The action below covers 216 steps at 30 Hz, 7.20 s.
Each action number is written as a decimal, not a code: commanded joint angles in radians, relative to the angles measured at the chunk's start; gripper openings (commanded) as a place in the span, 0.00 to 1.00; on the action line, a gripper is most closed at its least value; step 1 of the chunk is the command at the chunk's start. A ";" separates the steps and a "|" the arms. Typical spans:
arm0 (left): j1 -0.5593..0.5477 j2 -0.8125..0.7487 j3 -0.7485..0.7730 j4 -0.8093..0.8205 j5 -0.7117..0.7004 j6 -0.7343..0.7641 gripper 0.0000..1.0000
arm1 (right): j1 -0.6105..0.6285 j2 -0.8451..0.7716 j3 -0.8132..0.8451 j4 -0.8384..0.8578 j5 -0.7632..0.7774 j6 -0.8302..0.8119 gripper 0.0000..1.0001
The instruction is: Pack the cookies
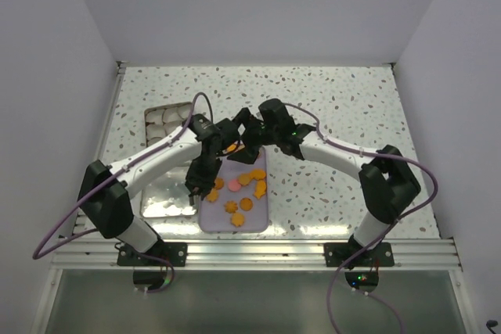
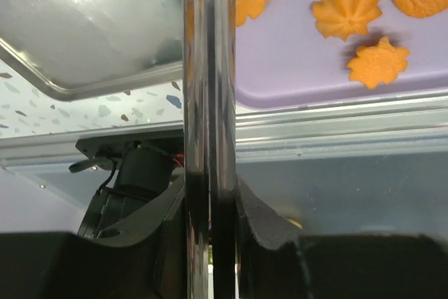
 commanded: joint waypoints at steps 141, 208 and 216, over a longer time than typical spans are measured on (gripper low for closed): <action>-0.014 -0.040 -0.117 0.392 0.011 -0.046 0.45 | -0.430 -0.307 0.015 -0.775 -0.047 -0.616 0.88; 0.565 0.167 0.299 0.394 0.047 0.164 0.32 | -0.475 -0.310 0.129 -0.852 -0.191 -0.671 0.88; 0.565 0.150 0.301 0.403 0.034 0.159 0.47 | -0.475 -0.321 0.126 -0.869 -0.188 -0.684 0.88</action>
